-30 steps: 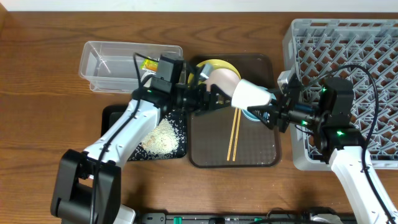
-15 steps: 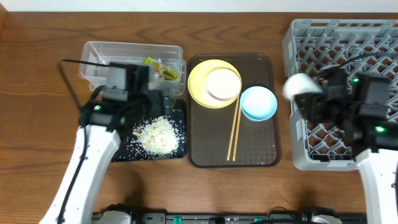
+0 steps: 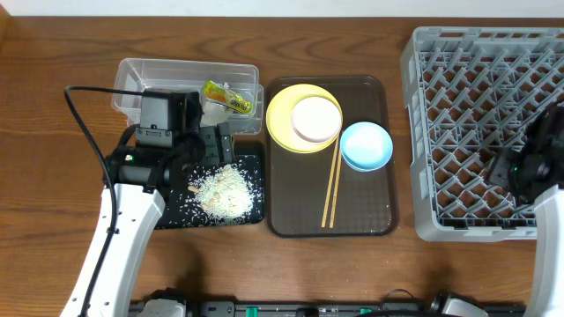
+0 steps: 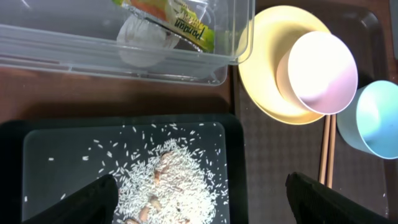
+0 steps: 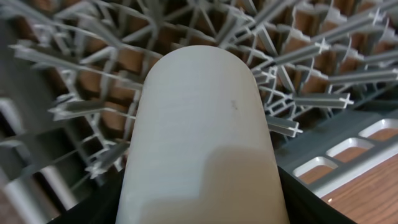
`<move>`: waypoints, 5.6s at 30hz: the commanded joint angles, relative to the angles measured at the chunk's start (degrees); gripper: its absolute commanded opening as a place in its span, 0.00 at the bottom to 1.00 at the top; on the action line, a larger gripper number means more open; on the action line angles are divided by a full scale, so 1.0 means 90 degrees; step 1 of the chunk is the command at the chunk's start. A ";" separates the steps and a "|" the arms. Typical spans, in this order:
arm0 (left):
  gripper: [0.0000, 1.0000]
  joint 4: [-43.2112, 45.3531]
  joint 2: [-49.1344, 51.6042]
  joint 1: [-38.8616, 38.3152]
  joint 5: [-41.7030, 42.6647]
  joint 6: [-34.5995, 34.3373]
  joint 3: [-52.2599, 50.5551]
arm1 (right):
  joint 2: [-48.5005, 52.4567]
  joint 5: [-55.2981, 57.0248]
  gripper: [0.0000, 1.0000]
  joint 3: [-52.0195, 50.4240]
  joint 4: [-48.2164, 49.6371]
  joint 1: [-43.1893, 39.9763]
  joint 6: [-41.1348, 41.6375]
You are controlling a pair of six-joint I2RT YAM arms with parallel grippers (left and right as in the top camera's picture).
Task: Sort waste into correct bins and load items into the dishwasher rack
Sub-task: 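Place the cream cup into the dish rack with the right gripper, then grasp the blue bowl with the right gripper and lift it, then place the blue bowl into the back of the dish rack, then reach the right gripper to the pink bowl on the yellow plate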
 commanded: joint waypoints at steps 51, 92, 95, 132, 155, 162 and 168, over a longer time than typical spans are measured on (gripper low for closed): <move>0.89 -0.0053 0.0046 0.0024 -0.0080 -0.0015 0.0063 | 0.2433 -0.0427 0.68 0.0498 0.2290 0.3910 0.0044; 0.89 -0.0168 0.0046 0.0024 -0.0080 -0.0015 0.0063 | 0.1044 0.3361 0.01 0.0950 0.3759 0.3602 0.0282; 0.89 -0.0168 0.0046 0.0024 -0.0080 -0.0015 0.0063 | 0.1234 0.3876 0.01 0.0950 0.4656 0.3555 -0.0539; 0.89 -0.0172 0.0046 0.0024 -0.0080 -0.0015 0.0063 | 0.4221 0.4792 0.01 0.0950 0.7395 0.3072 -0.2302; 0.89 -0.0175 0.0046 0.0024 -0.0080 -0.0015 0.0051 | 0.2455 -0.0143 0.53 0.0950 0.3704 0.4216 -0.0644; 0.89 -0.0199 0.0049 0.0024 -0.0080 -0.0015 0.0051 | 0.2747 -0.1399 0.56 0.0886 0.3611 0.4568 0.0920; 0.89 -0.0219 0.0049 0.0024 -0.0080 -0.0015 0.0051 | 0.3398 -0.1396 0.53 0.0882 0.3677 0.4767 0.1307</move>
